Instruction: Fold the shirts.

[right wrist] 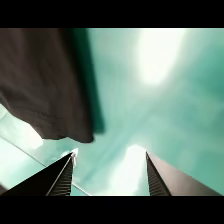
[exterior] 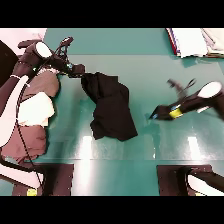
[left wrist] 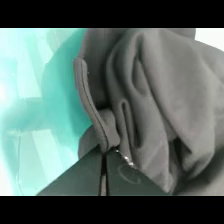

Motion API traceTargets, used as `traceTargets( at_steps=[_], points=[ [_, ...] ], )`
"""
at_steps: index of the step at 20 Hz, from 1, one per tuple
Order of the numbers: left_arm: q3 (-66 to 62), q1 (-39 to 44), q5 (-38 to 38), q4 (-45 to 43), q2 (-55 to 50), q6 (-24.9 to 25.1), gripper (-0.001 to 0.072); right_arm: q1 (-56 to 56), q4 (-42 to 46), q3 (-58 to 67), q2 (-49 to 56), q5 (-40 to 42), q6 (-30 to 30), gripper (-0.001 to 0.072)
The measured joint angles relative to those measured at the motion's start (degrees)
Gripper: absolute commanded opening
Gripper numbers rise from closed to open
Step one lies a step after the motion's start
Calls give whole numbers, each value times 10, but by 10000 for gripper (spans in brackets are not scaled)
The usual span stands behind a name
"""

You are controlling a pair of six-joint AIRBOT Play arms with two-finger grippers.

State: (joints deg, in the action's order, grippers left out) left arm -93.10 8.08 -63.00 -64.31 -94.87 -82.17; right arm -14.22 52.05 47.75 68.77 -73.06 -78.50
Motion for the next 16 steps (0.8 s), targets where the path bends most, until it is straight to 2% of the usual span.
traceTargets(
  at_steps=[2, 3, 4, 5, 6, 7, 11, 16],
  points=[
    [-2, -1, 0, -1, 2, 0, 22, -43, -49, -45, 30, 48, 19, 505],
    [-2, -1, 0, -1, 2, 0, 22, -64, -65, -53, 47, 69, 25, 460],
    [-3, -1, -1, -1, 2, 0, 22, -85, -79, -56, 65, 87, 31, 364],
    [-3, -1, -1, -1, 2, 1, 23, -102, -89, -52, 82, 98, 34, 235],
    [-3, -1, -1, -1, 2, 1, 22, -118, -96, -44, 99, 111, 40, 66],
    [-3, -1, -1, -1, 2, 1, 22, -130, -99, -35, 114, 122, 43, 18],
    [-3, -2, -2, -2, 13, 1, 22, -145, -87, 23, 139, 144, 51, 17],
    [-21, -9, 23, -39, 97, 2, 22, -71, 31, 146, 50, 104, 15, 17]
  ],
)
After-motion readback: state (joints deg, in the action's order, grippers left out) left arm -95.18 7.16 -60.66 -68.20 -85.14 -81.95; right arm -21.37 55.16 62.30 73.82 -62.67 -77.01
